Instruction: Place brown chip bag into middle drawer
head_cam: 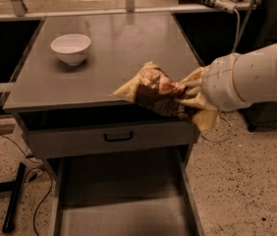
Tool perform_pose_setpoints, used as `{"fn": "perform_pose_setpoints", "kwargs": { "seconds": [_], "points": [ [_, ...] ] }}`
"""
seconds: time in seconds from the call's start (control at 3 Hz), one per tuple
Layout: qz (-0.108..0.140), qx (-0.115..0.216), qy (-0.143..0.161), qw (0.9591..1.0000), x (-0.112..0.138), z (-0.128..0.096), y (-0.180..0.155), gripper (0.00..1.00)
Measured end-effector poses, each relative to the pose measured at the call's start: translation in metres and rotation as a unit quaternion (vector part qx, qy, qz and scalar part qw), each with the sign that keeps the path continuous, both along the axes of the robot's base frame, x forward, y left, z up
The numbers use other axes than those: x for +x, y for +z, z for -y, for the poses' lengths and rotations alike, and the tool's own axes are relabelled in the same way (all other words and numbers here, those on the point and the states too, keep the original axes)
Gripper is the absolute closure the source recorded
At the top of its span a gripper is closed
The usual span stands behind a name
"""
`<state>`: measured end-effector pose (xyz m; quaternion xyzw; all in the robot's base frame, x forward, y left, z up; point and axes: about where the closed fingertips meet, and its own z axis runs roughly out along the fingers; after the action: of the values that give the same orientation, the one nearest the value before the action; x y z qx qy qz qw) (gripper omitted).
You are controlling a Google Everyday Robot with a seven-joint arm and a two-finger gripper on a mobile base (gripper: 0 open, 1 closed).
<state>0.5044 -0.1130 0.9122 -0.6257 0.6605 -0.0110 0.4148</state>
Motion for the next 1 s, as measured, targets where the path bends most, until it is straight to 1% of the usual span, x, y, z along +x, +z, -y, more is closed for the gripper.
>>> {"fn": "perform_pose_setpoints", "kwargs": {
  "seconds": [0.33,0.67,1.0],
  "points": [
    [-0.018,-0.011,0.002,0.9998,-0.034,0.01,-0.05,1.0],
    [-0.047,-0.013,0.018,0.9986,-0.056,0.012,-0.111,1.0],
    [-0.047,-0.013,0.018,0.9986,-0.056,0.012,-0.111,1.0]
  ]
}}
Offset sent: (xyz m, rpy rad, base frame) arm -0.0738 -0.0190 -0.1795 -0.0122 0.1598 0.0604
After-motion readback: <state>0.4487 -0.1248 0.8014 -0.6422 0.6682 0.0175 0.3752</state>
